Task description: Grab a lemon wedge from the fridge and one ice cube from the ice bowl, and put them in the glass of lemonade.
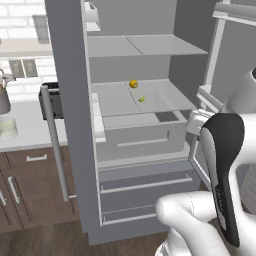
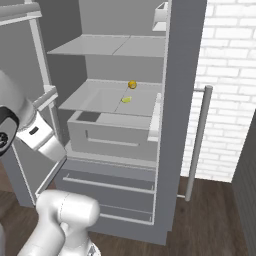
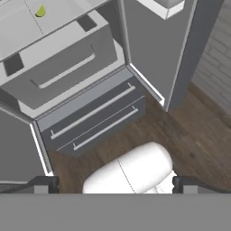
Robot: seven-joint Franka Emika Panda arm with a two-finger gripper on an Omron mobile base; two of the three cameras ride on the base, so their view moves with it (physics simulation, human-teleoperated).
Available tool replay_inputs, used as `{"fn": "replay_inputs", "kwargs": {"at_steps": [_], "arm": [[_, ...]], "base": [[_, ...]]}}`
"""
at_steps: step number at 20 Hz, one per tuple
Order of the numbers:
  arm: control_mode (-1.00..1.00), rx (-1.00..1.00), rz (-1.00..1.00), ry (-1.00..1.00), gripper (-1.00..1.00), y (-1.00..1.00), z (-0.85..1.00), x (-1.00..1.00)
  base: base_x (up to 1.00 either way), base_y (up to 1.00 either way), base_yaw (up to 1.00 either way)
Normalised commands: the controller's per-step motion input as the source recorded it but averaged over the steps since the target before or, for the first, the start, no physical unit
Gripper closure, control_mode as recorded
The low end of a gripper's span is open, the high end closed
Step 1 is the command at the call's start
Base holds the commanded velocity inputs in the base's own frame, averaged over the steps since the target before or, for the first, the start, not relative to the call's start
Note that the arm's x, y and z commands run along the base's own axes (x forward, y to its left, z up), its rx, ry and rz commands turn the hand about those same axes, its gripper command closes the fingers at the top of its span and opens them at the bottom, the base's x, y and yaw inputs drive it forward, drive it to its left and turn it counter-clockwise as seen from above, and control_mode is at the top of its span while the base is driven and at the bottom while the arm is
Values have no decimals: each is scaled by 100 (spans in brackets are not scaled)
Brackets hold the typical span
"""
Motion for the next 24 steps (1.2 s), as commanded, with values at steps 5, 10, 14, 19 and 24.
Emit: {"fn": "replay_inputs", "kwargs": {"at_steps": [5, 10, 14, 19, 24], "arm": [[100, 0, 0, 0, -100, 0, 0, 0], [100, 0, 0, 0, -100, 0, 0, 0], [100, 0, 0, 0, -100, 0, 0, 0], [-100, 0, 0, -1, -100, 0, 0, 0], [-100, 0, 3, 0, -100, -4, -18, 78]], "base": [[29, 0, 0], [95, 0, 0], [94, -3, 0], [15, -4, 0], [0, 0, 0]]}}
